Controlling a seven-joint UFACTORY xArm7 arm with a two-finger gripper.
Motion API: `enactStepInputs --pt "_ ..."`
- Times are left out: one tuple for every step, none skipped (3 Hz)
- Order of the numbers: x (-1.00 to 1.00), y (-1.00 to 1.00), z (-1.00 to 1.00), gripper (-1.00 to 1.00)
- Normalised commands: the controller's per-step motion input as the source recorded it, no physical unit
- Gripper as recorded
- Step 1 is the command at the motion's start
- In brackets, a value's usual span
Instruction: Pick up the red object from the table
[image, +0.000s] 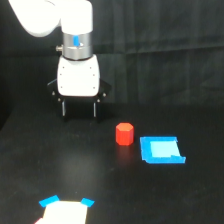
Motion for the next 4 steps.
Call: enactStepInputs --pt "1.00 -0.65 -0.14 0.80" --pt "0.79 -0.97 -0.54 1.00" --pt "-0.69 -0.89 -1.00 -1.00" --pt "-1.00 -0.15 0.17 -0.79"
